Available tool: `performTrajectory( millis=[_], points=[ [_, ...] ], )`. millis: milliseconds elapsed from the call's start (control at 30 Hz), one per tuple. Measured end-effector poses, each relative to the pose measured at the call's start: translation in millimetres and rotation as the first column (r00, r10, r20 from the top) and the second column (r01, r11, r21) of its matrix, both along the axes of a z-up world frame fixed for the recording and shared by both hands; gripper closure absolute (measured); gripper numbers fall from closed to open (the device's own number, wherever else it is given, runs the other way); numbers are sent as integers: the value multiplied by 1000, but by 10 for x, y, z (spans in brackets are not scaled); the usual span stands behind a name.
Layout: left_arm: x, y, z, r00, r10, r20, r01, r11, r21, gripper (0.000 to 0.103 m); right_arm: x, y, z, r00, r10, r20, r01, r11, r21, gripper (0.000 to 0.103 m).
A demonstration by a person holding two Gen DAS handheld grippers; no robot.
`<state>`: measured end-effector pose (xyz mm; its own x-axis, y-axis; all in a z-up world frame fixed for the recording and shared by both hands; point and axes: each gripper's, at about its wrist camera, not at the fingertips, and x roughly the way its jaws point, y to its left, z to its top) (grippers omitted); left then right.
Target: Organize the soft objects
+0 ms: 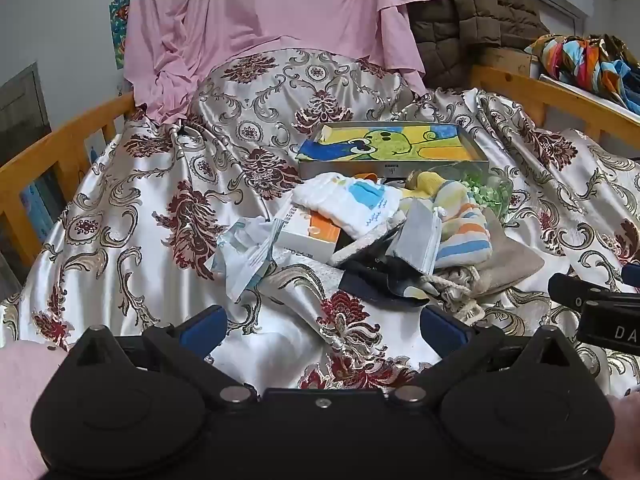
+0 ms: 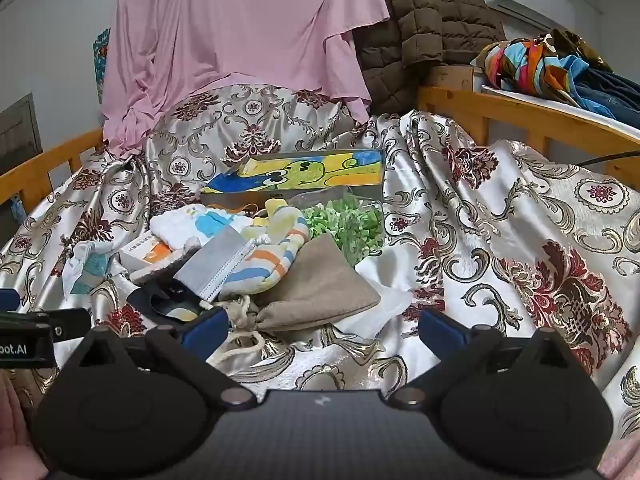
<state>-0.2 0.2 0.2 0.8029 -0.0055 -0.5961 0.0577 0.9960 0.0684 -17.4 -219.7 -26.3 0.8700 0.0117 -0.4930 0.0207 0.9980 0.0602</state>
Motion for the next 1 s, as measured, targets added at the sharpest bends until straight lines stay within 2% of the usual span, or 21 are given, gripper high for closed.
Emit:
performTrajectory(
  millis=[1000],
  points=[
    [0,-1,-1,1000,0,0,0,1000,5,1,-4,-3,-4,1000,0,5,0,1000,2,0]
  ],
)
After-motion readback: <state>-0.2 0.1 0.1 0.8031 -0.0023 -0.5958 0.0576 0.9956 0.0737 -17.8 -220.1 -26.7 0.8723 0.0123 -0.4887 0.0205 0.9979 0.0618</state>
